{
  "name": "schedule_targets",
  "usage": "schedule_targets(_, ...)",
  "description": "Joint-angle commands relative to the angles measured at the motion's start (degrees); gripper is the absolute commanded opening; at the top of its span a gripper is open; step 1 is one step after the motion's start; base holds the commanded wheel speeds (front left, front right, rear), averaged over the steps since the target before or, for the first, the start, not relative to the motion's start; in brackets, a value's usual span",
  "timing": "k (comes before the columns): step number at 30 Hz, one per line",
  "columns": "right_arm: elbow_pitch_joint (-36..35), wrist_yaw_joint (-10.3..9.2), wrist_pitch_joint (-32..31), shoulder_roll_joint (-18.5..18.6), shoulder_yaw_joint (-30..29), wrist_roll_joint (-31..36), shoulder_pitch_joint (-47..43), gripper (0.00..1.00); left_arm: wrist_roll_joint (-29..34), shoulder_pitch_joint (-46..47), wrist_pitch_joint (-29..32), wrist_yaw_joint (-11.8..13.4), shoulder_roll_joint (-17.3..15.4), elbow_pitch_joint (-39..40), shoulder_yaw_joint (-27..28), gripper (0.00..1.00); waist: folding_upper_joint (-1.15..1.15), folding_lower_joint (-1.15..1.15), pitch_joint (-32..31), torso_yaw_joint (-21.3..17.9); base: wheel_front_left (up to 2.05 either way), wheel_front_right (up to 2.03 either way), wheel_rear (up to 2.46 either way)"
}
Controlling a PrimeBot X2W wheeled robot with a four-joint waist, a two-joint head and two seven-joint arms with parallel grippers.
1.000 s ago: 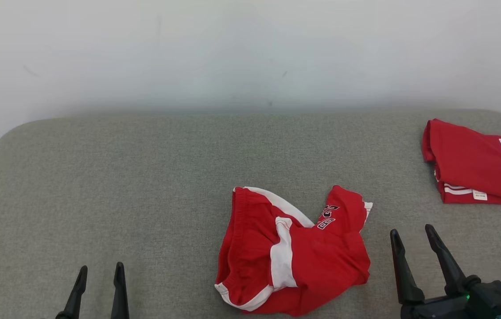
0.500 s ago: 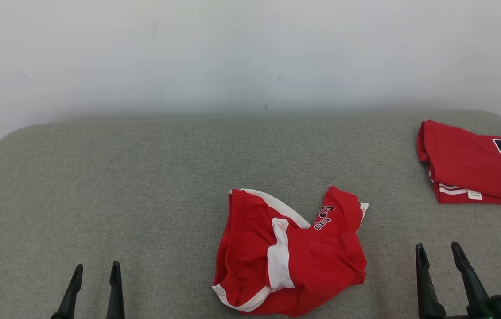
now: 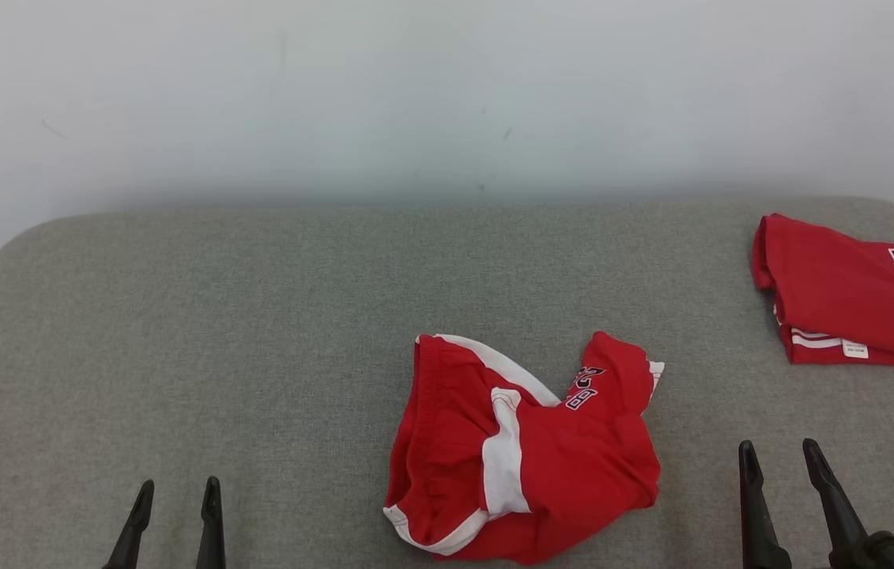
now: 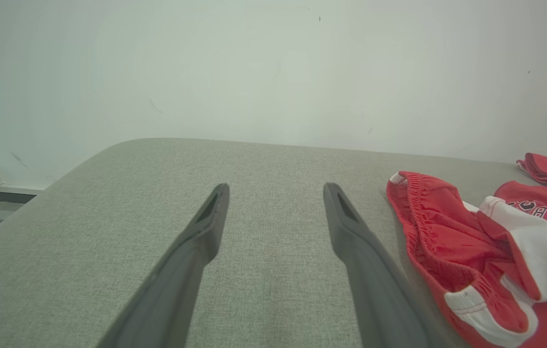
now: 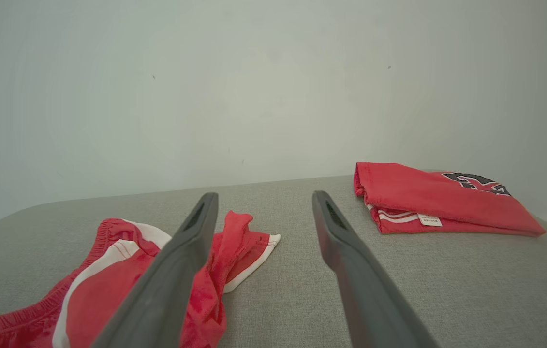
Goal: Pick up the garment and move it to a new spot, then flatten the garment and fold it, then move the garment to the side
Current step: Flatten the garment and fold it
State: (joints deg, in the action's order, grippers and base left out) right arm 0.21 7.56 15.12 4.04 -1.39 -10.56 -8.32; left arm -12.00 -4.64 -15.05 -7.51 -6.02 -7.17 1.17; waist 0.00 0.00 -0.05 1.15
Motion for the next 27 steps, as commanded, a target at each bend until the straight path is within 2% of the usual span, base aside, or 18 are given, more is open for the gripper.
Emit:
schedule_targets(1, 0.0, -0.17, 0.0, -0.1, -0.1, 0.1, 0.1, 1.0, 0.5, -0.5, -0.2, 0.1, -0.3, 0.0, -0.1, 1.0, 0.0, 0.0, 0.0, 0.0, 0.0, 0.0, 0.0)
schedule_targets(7, 0.3, -0.17, 0.0, -0.3, 0.1, 0.1, 0.3, 1.0, 0.1, -0.8, -0.2, 0.1, -1.1, 0.6, -0.4, 1.0, 0.0, 0.0, 0.3, 0.0, 0.0, 0.0, 0.0)
schedule_targets(10, 0.5, -0.17, 0.0, -0.3, 0.4, 0.1, 0.5, 1.0, -0.3, 0.3, -0.2, 0.1, -2.0, 0.7, -2.6, 1.0, 0.0, 0.0, 0.4, -0.2, 0.0, 0.0, 0.0)
schedule_targets(13, 0.9, -0.17, 0.0, 0.1, 0.9, 0.0, 0.9, 1.0, -0.8, 2.2, -0.2, 0.1, -3.8, 0.4, -6.6, 1.0, 0.0, 0.0, 0.5, -0.6, 0.0, 0.0, 0.0)
schedule_targets(22, 2.0, -0.17, 0.0, 1.3, 2.5, -0.5, 2.5, 1.0, -4.6, 10.9, -0.2, 0.1, -10.0, -5.1, -25.6, 1.0, 0.0, 0.0, 1.8, -3.3, 0.0, 0.0, 0.0)
schedule_targets(27, 2.5, -0.16, 0.0, 1.2, 2.7, -0.6, 3.2, 1.0, -7.7, 15.0, -0.2, 0.1, -11.9, -9.6, -31.4, 1.0, 0.0, 0.0, 3.1, -5.5, 0.0, 0.0, 0.0)
